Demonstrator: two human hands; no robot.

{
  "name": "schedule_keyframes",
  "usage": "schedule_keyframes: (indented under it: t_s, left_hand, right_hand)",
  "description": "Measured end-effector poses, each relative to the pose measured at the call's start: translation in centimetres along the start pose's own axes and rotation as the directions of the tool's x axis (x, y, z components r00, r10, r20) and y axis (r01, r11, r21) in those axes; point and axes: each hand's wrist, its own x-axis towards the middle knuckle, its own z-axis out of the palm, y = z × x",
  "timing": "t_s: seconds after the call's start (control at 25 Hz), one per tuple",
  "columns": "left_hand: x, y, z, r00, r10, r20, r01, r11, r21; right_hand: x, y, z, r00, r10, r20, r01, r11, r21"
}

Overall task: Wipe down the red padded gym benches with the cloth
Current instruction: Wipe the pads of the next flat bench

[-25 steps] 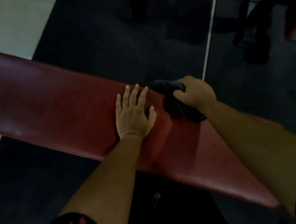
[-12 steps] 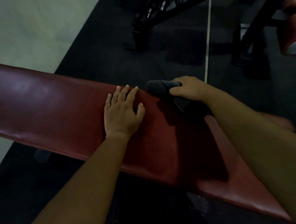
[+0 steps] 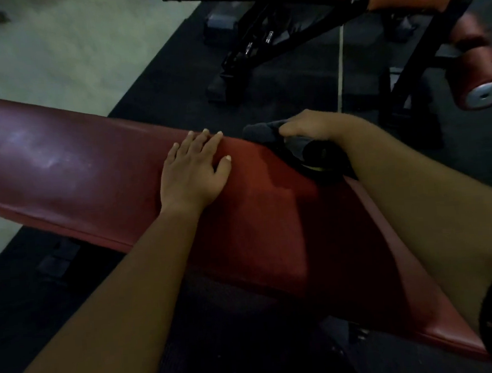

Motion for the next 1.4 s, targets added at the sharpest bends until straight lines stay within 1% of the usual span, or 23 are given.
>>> schedule_keyframes:
  t_s: [0.04, 0.08, 0.16, 0.24, 0.28, 0.32, 0.36, 0.4, 0.48, 0.52, 0.56, 0.6, 0.68, 0.72, 0.8, 0.84, 0.92, 1.0, 1.12, 1.2, 1.28, 1.32, 1.4]
  left_hand:
    - [0.1, -0.1, 0.1, 1.0, 0.0, -0.007, 0.0, 1.0, 0.001]
    - [0.1, -0.1, 0.1, 1.0, 0.0, -0.006, 0.0, 1.0, 0.007]
    - [0.1, 0.0, 0.2, 1.0, 0.003, -0.011, -0.002, 1.0, 0.017]
    - [0.1, 0.0, 0.1, 1.0, -0.004, -0.025, 0.004, 1.0, 0.003]
    - [0.1, -0.1, 0.0, 1.0, -0.015, -0.028, 0.015, 1.0, -0.007]
    - [0.1, -0.1, -0.1, 0.999, -0.024, -0.028, 0.023, 1.0, -0.02]
    - [0.0, 0.0, -0.1, 0.999, -0.029, -0.029, 0.028, 0.999, -0.041]
    - [-0.2, 0.3, -0.2, 0.999, -0.027, -0.04, 0.025, 0.997, -0.067]
    - [-0.5, 0.9, -0.7, 0.995, 0.015, -0.1, -0.026, 0.994, -0.108]
    - [-0.8, 1.1, -1.1, 0.99, 0.053, -0.127, -0.066, 0.993, -0.097]
    - [-1.1, 1.3, -1.5, 0.987, 0.089, -0.134, -0.098, 0.993, -0.066]
    - [-1.3, 1.7, -1.9, 0.986, 0.111, -0.123, -0.116, 0.993, -0.034]
    - [-1.4, 2.8, -2.5, 0.994, 0.088, -0.061, -0.09, 0.996, -0.023]
    - [-1.6, 4.1, -2.6, 0.997, 0.066, -0.035, -0.067, 0.997, -0.035]
    - [-2.7, 7.9, -2.5, 0.998, 0.056, -0.041, -0.059, 0.994, -0.089]
    - [-3.6, 10.4, -2.2, 0.997, 0.071, -0.042, -0.076, 0.989, -0.128]
    - [-6.1, 15.4, -1.5, 0.995, 0.095, 0.012, -0.091, 0.977, -0.194]
    - [-8.5, 18.8, -0.1, 0.99, 0.111, 0.09, -0.094, 0.98, -0.174]
    - [-9.3, 20.0, 1.1, 0.99, 0.104, 0.093, -0.094, 0.989, -0.116]
    - [-9.1, 19.8, 1.3, 0.992, 0.089, 0.087, -0.081, 0.992, -0.092]
    - [-9.3, 19.8, 1.1, 0.992, 0.09, 0.089, -0.083, 0.993, -0.08]
    - [-9.4, 19.8, 1.1, 0.992, 0.09, 0.092, -0.083, 0.994, -0.076]
    - [-9.4, 20.0, 1.0, 0.992, 0.088, 0.094, -0.081, 0.994, -0.07]
  right_hand:
    - [-0.4, 0.3, -0.3, 1.0, -0.006, 0.014, 0.005, 0.998, 0.067]
    - [-0.8, 0.5, -0.4, 1.0, 0.004, 0.005, -0.005, 0.996, 0.084]
    - [-1.4, 0.1, 0.2, 0.997, 0.03, -0.066, -0.034, 0.997, -0.065]
    - [-2.2, -0.6, 1.1, 0.984, -0.05, -0.169, 0.0, 0.959, -0.284]
    - [-2.8, -0.5, 1.3, 0.975, -0.116, -0.19, 0.046, 0.94, -0.337]
    - [-3.6, 0.1, 1.2, 0.968, -0.152, -0.2, 0.076, 0.936, -0.344]
    - [-4.5, 1.2, 0.9, 0.964, -0.157, -0.216, 0.077, 0.939, -0.335]
    - [-5.3, 2.3, 0.6, 0.957, -0.126, -0.261, 0.032, 0.941, -0.337]
    - [-6.3, 3.4, 0.7, 0.905, -0.04, -0.423, -0.146, 0.906, -0.398]
    - [-6.6, 3.4, 0.9, 0.882, -0.07, -0.467, -0.171, 0.874, -0.454]
    - [-7.1, 3.3, 0.9, 0.885, -0.128, -0.448, -0.133, 0.852, -0.506]
    - [-7.5, 3.5, 0.8, 0.904, -0.179, -0.388, -0.063, 0.842, -0.536]
    - [-8.3, 4.6, -0.5, 0.952, -0.169, -0.254, 0.027, 0.876, -0.482]
    - [-8.8, 5.6, -1.4, 0.961, -0.117, -0.249, -0.005, 0.897, -0.443]
    - [-9.8, 7.2, -2.4, 0.946, -0.024, -0.325, -0.126, 0.892, -0.435]
    - [-10.1, 7.8, -2.6, 0.943, -0.025, -0.331, -0.133, 0.886, -0.444]
    - [-10.8, 8.5, -3.1, 0.961, -0.068, -0.269, -0.056, 0.901, -0.43]
    - [-11.4, 9.5, -3.9, 0.971, -0.054, -0.234, -0.032, 0.938, -0.346]
    - [-11.7, 11.1, -4.5, 0.943, 0.043, -0.33, -0.156, 0.933, -0.323]
    - [-11.7, 11.8, -4.8, 0.955, 0.014, -0.296, -0.121, 0.93, -0.346]
    - [-12.3, 12.5, -5.8, 0.971, 0.015, -0.237, -0.079, 0.962, -0.263]
    - [-12.4, 13.1, -6.3, 0.968, 0.041, -0.246, -0.102, 0.965, -0.241]
    - [-12.6, 14.1, -6.5, 0.939, 0.126, -0.321, -0.213, 0.943, -0.255]
